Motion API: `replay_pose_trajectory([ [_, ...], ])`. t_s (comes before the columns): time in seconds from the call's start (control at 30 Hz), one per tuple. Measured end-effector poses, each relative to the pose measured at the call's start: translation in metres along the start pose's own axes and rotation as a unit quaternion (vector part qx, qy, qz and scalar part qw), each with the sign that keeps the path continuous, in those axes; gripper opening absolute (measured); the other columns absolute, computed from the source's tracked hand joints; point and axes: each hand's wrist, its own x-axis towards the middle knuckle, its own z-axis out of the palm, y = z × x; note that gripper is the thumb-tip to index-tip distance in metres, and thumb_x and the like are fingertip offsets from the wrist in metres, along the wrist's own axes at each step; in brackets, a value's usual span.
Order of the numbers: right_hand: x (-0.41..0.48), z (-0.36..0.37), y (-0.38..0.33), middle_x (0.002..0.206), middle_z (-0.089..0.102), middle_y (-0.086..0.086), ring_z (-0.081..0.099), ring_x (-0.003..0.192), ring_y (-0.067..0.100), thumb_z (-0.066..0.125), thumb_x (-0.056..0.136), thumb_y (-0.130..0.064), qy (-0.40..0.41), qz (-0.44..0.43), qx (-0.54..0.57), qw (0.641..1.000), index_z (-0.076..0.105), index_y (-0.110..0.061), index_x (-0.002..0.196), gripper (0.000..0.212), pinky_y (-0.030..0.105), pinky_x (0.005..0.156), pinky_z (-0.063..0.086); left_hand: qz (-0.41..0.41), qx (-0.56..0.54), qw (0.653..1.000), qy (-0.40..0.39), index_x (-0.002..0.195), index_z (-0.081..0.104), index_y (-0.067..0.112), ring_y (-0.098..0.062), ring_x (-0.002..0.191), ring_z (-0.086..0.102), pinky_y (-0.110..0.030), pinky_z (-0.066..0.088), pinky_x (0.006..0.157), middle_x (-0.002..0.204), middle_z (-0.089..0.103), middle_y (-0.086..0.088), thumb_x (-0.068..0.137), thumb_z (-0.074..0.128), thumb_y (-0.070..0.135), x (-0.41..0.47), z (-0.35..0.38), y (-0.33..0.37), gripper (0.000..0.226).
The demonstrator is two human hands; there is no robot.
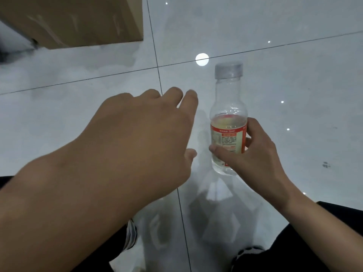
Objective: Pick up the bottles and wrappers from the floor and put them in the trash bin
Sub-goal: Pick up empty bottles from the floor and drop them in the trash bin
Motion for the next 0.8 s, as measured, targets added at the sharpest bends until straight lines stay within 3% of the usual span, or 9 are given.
replay_pose_trajectory([
  [0.2,-0.013,-0.001,-0.007,0.103,0.063,-0.024,0.062,0.093,-0.014,0.085,0.072,-0.041,0.022,-0.004,0.012,1.000,0.051,-0.038,0.118,0.057,0.005,0.064,0.049,0.020,-0.014,0.999,-0.027,0.149,0.004,0.031,-0.018,0.120,0.052,-0.034,0.035,0.072,0.146,0.037,0.014,0.090,0.042,0.066,0.007,0.005,0.002,0.079],
  [0.3,-0.030,-0.005,-0.005,0.101,0.066,-0.022,0.065,0.091,-0.010,0.087,0.072,-0.037,0.038,0.029,0.030,0.998,0.052,-0.038,0.117,0.057,0.007,0.065,0.051,0.011,-0.062,0.998,-0.028,0.155,-0.002,0.034,-0.019,0.116,0.056,-0.034,0.041,0.069,0.156,0.031,0.013,0.087,0.050,0.062,0.004,0.005,0.002,0.090],
  [0.43,-0.060,-0.010,-0.012,0.097,0.070,-0.016,0.069,0.087,0.001,0.091,0.067,-0.030,0.083,0.065,0.038,0.994,0.056,-0.037,0.113,0.058,0.011,0.067,0.051,-0.002,-0.140,0.990,-0.020,0.158,0.018,0.035,-0.026,0.116,0.058,-0.039,0.051,0.078,0.160,0.035,0.004,0.080,0.068,0.045,0.005,-0.004,0.001,0.093],
  [0.63,-0.081,-0.026,-0.080,0.105,0.066,-0.021,0.065,0.096,-0.004,0.092,0.069,-0.029,0.122,0.063,0.077,0.988,0.055,-0.033,0.122,0.064,0.006,0.073,0.048,0.034,-0.185,0.982,0.003,0.158,0.021,0.035,-0.024,0.142,0.037,-0.044,0.041,0.104,0.164,0.026,0.006,0.089,0.063,0.049,0.022,-0.054,-0.005,0.082],
  [0.8,-0.134,-0.055,-0.169,0.105,0.067,-0.020,0.067,0.100,0.005,0.091,0.070,-0.019,0.165,0.057,0.155,0.972,0.059,-0.025,0.120,0.059,0.011,0.077,0.050,-0.022,-0.266,0.963,-0.030,0.156,0.024,0.040,-0.017,0.143,0.034,-0.039,0.041,0.104,0.163,0.025,0.014,0.086,0.067,0.047,-0.035,-0.129,-0.006,0.082],
])
